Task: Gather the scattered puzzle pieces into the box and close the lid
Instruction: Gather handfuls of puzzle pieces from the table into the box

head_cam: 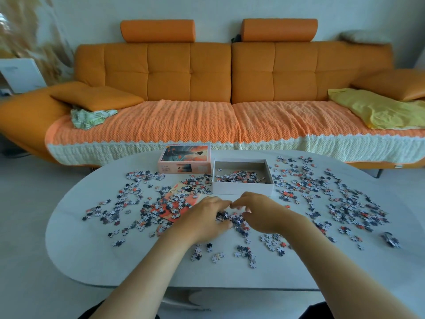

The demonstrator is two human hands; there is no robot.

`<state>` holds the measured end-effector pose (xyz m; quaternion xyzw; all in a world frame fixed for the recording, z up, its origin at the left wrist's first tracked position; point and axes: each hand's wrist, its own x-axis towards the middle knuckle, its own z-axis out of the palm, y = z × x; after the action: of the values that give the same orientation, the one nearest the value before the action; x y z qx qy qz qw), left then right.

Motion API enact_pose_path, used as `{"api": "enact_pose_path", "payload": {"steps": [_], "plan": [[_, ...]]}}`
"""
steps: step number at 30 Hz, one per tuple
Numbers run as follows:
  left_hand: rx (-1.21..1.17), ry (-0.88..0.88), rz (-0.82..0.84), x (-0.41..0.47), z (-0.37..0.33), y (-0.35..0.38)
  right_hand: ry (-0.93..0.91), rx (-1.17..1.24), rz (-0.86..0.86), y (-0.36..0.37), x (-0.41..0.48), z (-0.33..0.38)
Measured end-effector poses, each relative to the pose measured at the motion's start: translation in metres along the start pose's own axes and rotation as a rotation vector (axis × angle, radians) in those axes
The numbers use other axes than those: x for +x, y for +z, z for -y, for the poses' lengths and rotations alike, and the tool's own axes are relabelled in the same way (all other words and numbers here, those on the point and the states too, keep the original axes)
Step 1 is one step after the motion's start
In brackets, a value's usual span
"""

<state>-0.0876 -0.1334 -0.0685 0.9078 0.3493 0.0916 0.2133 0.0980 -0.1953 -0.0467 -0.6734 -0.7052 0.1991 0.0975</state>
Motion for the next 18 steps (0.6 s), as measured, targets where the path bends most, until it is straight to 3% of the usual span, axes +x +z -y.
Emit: {"api": "enact_pose_path", "payload": {"steps": [4, 8, 11, 18], "plan": [[0.143, 0.004, 0.145, -0.009, -0.011, 0.003, 0.088, -0.074, 0.009, -0.02, -0.028, -0.01], [0.25, 0.026, 0.291, -0.009, -0.022, 0.022, 0.347, -0.241, 0.162, -0.026, -0.053, -0.028], [0.275, 0.046, 0.261, -0.005, -0.027, 0.028, 0.414, -0.17, 0.2, -0.022, -0.06, -0.038], [0.105, 0.023, 0.076, 0.004, -0.029, 0.027, 0.32, -0.018, -0.014, -0.009, -0.048, -0.031]]}}
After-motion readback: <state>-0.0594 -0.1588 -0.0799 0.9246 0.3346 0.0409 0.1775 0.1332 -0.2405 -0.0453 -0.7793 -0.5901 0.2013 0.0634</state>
